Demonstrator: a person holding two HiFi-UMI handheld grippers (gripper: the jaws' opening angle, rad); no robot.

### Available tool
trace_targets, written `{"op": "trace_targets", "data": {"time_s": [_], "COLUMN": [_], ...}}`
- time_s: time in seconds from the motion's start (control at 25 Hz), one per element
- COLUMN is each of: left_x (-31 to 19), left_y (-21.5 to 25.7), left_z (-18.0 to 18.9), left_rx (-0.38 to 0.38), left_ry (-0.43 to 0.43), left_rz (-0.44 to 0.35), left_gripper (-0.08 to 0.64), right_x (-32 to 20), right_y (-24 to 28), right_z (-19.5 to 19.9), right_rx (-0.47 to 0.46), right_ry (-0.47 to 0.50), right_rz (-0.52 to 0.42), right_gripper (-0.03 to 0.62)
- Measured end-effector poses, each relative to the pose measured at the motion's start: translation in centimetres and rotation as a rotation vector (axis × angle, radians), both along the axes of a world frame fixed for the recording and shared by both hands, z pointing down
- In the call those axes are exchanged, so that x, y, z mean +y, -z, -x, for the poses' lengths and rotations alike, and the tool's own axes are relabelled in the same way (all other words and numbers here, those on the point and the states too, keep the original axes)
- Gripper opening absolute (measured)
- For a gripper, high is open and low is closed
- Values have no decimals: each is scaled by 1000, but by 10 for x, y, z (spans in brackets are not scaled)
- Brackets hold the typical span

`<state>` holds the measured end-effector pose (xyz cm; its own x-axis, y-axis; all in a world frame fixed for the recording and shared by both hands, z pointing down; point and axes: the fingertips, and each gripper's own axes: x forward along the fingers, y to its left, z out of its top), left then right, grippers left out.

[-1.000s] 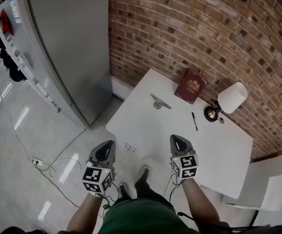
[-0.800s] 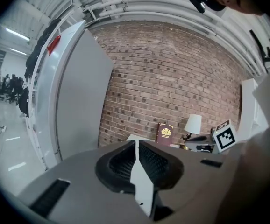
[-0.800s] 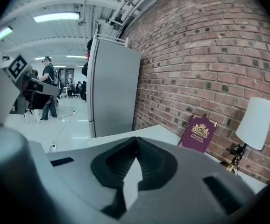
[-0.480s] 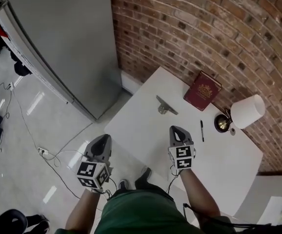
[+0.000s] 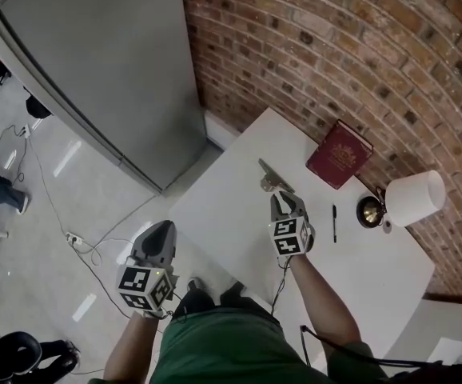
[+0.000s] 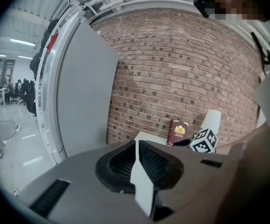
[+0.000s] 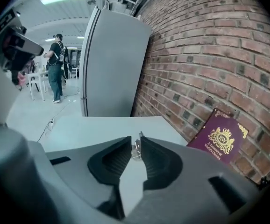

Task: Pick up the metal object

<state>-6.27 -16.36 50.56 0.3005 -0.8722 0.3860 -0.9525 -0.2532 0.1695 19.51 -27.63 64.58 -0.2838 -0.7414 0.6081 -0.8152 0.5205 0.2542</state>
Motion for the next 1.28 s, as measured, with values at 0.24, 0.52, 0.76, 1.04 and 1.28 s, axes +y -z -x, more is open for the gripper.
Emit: {"op": "trace_targets", "data": {"time_s": [0.24,0.52,0.76,1.04,1.28], "left_x": [-21,-42,-41,-32,-37], "left_y": [-18,-36,-47,-54,-53], "left_z": [16,23,57,107,98], "left_rx": [22,51,51,44,63], "left_ry": [-7,-79,-45,52,26], "left_rz": [30,70,103,131,126], "left_gripper": [20,20,20,20,20], "right_x": [-19,-43,-67,-80,-77], "right_y": [-23,-65,-108,-122,-113], "right_z": [9,18,17,9,12], "right_rx": [121,262,374,432,414], "right_ry": [40,56,42,-6,3], "right_rz": [8,73,151,152,149], "right_gripper": [66,81,98,76,50]}}
